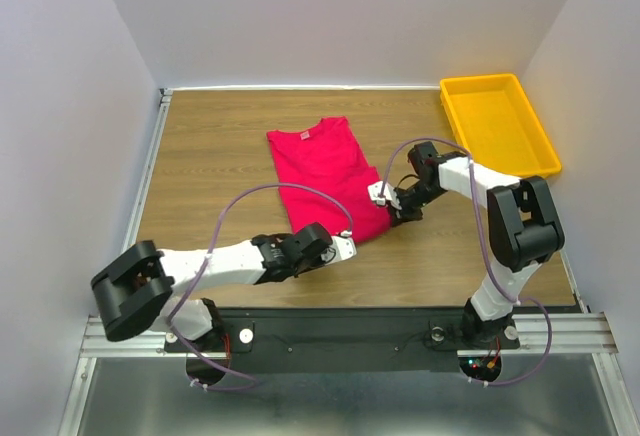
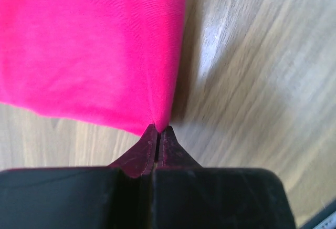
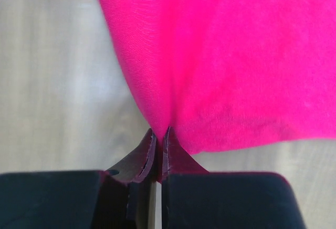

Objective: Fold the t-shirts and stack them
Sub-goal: Fold the tshirt

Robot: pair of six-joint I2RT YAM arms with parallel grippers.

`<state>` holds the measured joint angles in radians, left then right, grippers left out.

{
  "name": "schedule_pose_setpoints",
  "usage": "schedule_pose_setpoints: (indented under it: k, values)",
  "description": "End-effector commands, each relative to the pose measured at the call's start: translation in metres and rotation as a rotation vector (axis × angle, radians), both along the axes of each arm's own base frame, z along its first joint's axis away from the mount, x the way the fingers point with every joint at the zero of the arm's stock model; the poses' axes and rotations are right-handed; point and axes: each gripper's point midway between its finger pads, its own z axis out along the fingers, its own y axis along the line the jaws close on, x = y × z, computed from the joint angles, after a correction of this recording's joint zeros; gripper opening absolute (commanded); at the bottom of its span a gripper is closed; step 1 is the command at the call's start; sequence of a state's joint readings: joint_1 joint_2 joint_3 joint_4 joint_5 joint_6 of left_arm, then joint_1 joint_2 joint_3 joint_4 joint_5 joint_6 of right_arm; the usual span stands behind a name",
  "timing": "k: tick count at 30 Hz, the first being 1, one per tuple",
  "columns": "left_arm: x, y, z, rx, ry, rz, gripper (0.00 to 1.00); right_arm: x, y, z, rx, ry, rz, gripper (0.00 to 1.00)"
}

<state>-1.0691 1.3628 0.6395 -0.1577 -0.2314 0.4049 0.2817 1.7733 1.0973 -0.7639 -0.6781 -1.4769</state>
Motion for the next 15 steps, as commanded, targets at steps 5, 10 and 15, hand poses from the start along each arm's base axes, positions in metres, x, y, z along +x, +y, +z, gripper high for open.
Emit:
schedule_pose_setpoints:
  k: [5,10,15]
  values:
    - [-0.001,0.006,0.053,-0.093,-0.098,-0.086,0.00,-0.047,0.006,0.059,0.070,0.184,0.019,0.00]
    - [-0.007,0.006,0.074,-0.124,-0.123,-0.158,0.00,-0.045,0.015,0.095,0.126,0.181,-0.008,0.00]
    - [-0.009,0.007,0.096,-0.143,-0.155,-0.205,0.00,-0.047,0.021,0.129,0.168,0.199,-0.031,0.01]
